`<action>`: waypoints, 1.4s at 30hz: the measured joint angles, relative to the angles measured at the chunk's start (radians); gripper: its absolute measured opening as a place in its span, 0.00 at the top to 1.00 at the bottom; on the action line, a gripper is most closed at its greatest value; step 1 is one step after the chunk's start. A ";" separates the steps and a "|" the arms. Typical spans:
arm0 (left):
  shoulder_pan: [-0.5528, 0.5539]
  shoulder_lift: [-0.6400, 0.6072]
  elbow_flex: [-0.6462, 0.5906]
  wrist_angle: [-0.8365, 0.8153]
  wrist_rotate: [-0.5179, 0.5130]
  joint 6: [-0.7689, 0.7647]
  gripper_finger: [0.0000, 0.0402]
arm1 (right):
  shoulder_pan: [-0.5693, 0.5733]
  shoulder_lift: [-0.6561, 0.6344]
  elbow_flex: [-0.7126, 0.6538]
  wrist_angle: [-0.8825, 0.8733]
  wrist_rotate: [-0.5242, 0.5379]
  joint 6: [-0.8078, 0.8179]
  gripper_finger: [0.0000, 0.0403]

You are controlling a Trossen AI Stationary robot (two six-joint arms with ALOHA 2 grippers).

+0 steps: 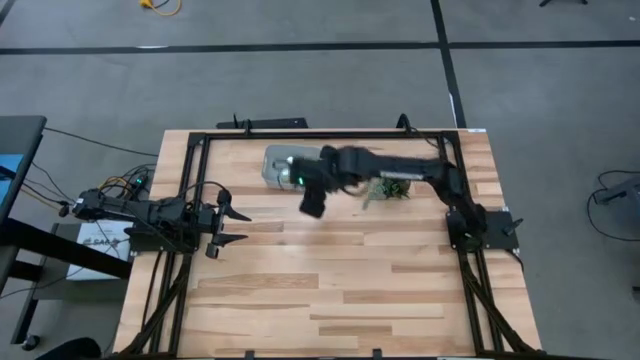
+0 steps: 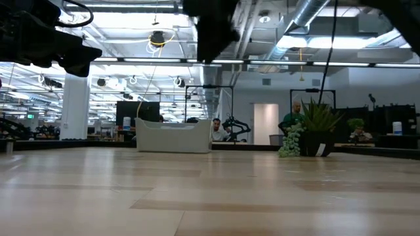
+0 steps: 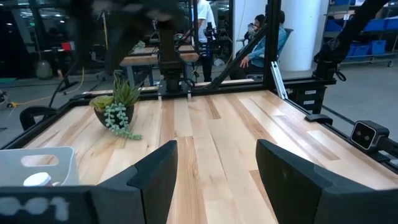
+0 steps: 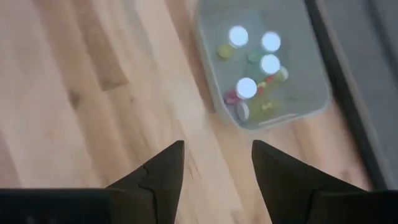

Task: Pick and place pill bottles into a basket
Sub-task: Return to Home Position

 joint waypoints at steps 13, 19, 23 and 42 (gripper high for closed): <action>0.000 0.000 0.000 0.000 0.001 0.000 0.48 | 0.316 -0.259 -0.240 -0.047 0.081 0.061 0.56; 0.000 0.000 0.000 0.000 0.001 0.000 0.48 | 0.428 -0.484 -0.557 0.158 0.080 0.132 0.56; 0.000 0.000 0.000 0.000 0.001 0.000 0.48 | 0.484 -0.663 -0.782 0.321 0.085 0.174 0.57; 0.000 0.000 0.000 0.000 0.002 0.000 0.48 | 0.668 -1.422 -1.558 1.052 0.087 0.033 0.61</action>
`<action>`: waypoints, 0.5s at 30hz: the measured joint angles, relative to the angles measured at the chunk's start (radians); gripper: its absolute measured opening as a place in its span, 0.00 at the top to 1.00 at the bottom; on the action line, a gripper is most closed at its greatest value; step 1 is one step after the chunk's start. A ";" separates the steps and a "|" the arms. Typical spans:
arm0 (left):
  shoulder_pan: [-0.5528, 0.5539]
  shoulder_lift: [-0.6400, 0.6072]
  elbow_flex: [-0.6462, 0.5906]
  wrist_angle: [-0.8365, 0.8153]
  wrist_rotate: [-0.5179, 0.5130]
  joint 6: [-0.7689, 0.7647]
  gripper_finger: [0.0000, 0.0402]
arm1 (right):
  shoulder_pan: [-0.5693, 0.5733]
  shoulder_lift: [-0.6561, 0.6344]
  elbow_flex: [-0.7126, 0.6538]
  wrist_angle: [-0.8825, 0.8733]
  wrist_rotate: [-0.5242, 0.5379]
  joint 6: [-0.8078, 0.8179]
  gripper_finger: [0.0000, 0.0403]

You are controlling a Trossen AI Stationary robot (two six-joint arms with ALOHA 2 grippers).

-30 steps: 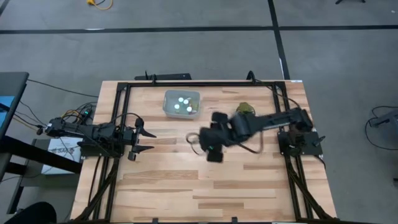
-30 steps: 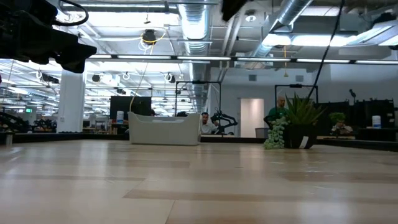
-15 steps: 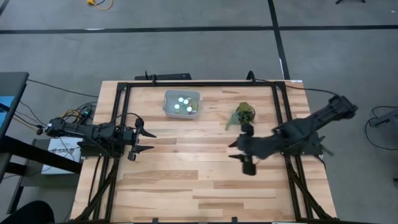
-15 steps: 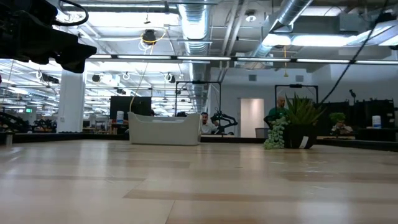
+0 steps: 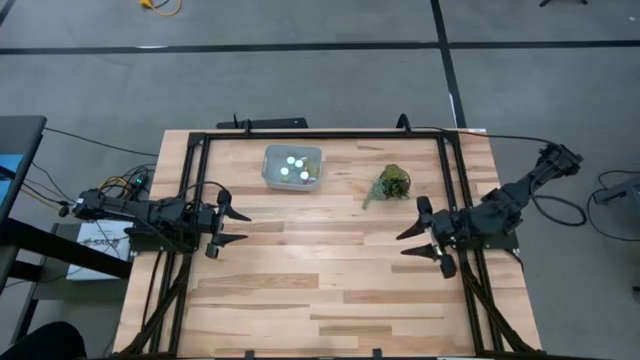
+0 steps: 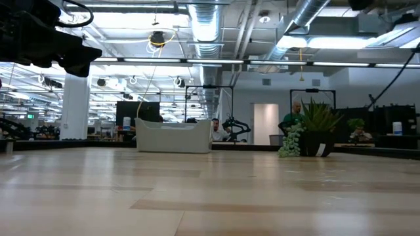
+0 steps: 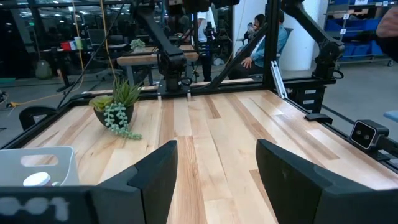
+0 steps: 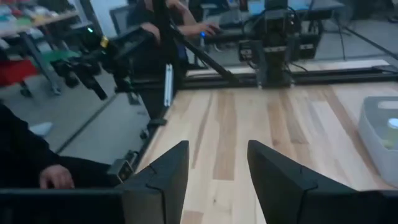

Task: Pick and place pill bottles into a basket
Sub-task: Return to Home Position

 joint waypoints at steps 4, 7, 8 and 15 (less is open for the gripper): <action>0.000 0.000 0.000 0.000 0.000 0.000 0.48 | 0.021 -0.065 -0.099 0.087 0.003 -0.006 0.62; 0.000 0.000 0.000 0.000 0.000 0.000 0.48 | 0.035 -0.091 -0.164 0.123 0.027 -0.007 0.64; 0.000 0.000 0.000 0.000 0.000 0.000 0.48 | 0.040 -0.094 -0.185 0.141 0.040 -0.007 0.64; 0.000 0.000 0.000 0.000 0.000 0.000 0.48 | 0.082 -0.153 -0.307 0.260 0.083 -0.009 0.66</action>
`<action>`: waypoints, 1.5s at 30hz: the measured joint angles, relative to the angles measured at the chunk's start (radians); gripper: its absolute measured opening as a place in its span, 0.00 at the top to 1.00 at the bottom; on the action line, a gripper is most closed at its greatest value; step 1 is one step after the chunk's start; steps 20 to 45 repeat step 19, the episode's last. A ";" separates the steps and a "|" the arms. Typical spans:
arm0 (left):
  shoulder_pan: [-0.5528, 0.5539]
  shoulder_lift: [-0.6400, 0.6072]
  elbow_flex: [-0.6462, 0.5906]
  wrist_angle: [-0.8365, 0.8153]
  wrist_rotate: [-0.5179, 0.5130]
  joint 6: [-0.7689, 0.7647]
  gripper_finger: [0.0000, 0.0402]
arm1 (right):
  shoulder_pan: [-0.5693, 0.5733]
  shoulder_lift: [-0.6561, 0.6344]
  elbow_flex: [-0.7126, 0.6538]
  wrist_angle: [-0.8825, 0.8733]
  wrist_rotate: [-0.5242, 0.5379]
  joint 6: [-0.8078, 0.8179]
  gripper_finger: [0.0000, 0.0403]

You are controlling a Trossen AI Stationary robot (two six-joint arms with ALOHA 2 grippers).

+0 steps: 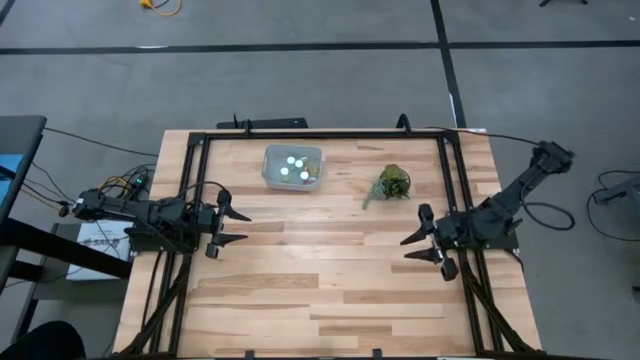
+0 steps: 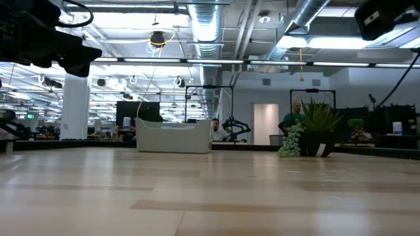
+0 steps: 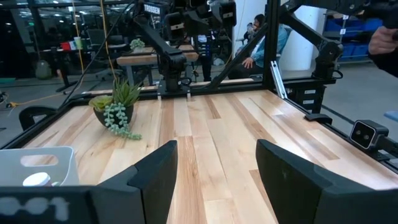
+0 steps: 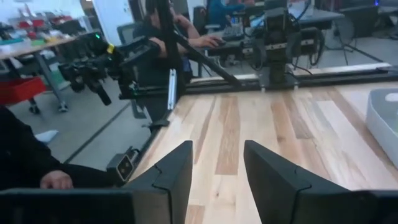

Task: Pick and place pill bottles into a basket
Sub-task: Return to Home Position

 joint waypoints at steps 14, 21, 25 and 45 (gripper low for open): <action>0.000 0.000 0.000 0.000 0.000 0.000 0.48 | 0.072 -0.099 -0.174 0.249 0.072 -0.078 0.67; 0.000 0.000 0.000 0.000 0.000 0.000 0.48 | 0.082 -0.096 -0.247 0.361 0.071 -0.077 0.67; 0.000 0.000 0.000 0.000 0.000 0.000 0.48 | 0.082 -0.096 -0.247 0.361 0.071 -0.077 0.67; 0.000 0.000 0.000 0.000 0.000 0.000 0.48 | 0.082 -0.096 -0.247 0.361 0.071 -0.077 0.67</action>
